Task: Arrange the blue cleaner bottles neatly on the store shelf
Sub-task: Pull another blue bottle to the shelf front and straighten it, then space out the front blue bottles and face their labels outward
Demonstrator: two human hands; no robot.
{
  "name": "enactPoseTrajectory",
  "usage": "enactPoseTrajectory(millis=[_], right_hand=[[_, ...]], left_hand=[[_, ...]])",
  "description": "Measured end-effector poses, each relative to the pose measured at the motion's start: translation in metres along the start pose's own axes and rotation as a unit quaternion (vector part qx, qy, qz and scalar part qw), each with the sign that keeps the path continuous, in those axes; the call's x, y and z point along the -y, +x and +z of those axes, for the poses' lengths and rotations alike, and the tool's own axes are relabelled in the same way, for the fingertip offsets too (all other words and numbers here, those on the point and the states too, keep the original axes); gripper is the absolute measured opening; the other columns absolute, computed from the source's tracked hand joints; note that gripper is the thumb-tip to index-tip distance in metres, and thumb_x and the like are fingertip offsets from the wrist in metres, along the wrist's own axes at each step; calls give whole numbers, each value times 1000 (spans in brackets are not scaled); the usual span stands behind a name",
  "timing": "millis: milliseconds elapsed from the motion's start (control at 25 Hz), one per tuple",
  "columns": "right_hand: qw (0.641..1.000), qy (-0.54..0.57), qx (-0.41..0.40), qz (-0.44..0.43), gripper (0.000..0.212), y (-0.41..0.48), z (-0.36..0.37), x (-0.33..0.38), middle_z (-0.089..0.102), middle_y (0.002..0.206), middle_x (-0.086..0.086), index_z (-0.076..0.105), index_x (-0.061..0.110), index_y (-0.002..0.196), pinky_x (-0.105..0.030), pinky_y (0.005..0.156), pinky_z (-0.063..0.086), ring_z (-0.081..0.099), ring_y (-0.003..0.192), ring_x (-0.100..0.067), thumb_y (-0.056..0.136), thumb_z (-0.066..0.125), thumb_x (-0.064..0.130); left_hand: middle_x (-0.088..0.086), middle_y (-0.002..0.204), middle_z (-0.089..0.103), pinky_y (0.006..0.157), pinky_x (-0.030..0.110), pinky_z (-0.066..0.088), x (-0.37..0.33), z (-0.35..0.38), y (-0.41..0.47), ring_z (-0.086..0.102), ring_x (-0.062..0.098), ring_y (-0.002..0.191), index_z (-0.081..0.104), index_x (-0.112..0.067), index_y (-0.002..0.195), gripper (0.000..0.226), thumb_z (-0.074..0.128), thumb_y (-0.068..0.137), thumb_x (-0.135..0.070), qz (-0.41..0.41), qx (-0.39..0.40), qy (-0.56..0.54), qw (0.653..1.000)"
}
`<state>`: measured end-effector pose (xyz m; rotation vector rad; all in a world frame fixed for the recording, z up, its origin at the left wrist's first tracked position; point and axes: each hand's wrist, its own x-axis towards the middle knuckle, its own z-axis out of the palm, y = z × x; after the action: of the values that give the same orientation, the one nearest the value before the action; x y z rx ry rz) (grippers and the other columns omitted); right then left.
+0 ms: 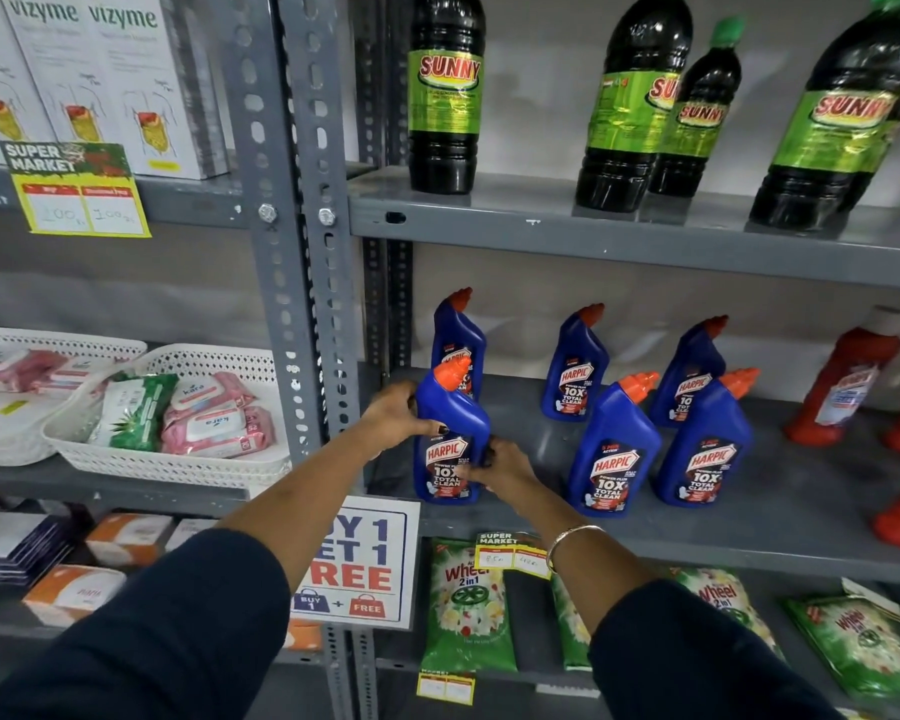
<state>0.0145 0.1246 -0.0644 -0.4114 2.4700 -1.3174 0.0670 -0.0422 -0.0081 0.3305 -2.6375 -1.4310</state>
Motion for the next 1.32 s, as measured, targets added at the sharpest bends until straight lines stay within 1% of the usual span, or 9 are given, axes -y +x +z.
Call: enactPoseTrajectory(millis=[160,280,360,440,560,640,840,1040,1320], right_hand=[[999,-33,-6,31,73,-15,-5,-17,54,134,-13,45,6,131,-43,103,45,52,123,-29,69,80,21],[989,-84,-60,103,27,-29,-26,-47,64,119,-15,60,11,102,-23,81,54,63,105,-24,79,71,20],[982,-62,-102,145,10,-40,-49,-67,62,111,-16,54,13,90,-13,62,49,66,84,-9,84,62,13],[968,-61,-171,172,11,-53,-77,-87,63,108,-20,58,4,90,-23,75,55,69,89,-15,81,64,7],[964,-68,-213,145,34,-60,-115,-109,67,111,-22,63,-5,104,-36,91,49,62,107,-31,74,73,7],[973,5,-204,107,46,-55,-130,-123,64,116,-22,58,-6,111,-35,94,46,60,110,-32,71,77,5],[991,80,-103,31,26,-27,-141,-150,66,103,-26,61,2,89,-47,92,49,60,96,-27,69,77,-2],[991,79,-112,4,45,-19,-142,-156,71,107,-14,62,2,107,-30,81,50,61,91,-15,66,80,7],[994,65,-89,20,49,-22,-146,-149,70,111,-13,61,5,109,-31,85,50,64,102,-25,65,82,11]], left_hand=[[5,139,44,98,38,42,-1,13,-17,45,25,125,27,-20,135,88,78,64,-33,39,-157,-55,985],[15,138,40,106,44,33,0,42,-38,34,26,130,31,-12,131,81,71,68,-43,209,-304,116,922],[16,128,48,100,48,39,-5,72,-44,36,26,122,40,-10,122,67,67,71,-44,298,-327,214,871],[13,121,54,95,44,45,-14,107,-41,45,27,115,47,-10,115,51,63,75,-38,322,-255,238,880],[15,117,59,93,36,45,-25,154,-29,56,29,111,54,-4,112,39,68,76,-12,188,-46,71,979],[18,115,65,93,35,47,-27,181,-16,60,28,108,56,0,113,43,71,73,-6,96,-2,31,995],[15,107,70,76,25,41,-35,215,1,64,26,103,63,-5,108,47,77,66,-21,17,-18,88,996],[15,100,73,66,20,39,-39,220,3,66,24,93,66,-5,99,37,78,65,-18,-9,-64,102,993],[17,101,71,71,25,44,-43,217,-1,65,28,93,63,-1,97,35,76,68,-15,-21,-53,106,993]])
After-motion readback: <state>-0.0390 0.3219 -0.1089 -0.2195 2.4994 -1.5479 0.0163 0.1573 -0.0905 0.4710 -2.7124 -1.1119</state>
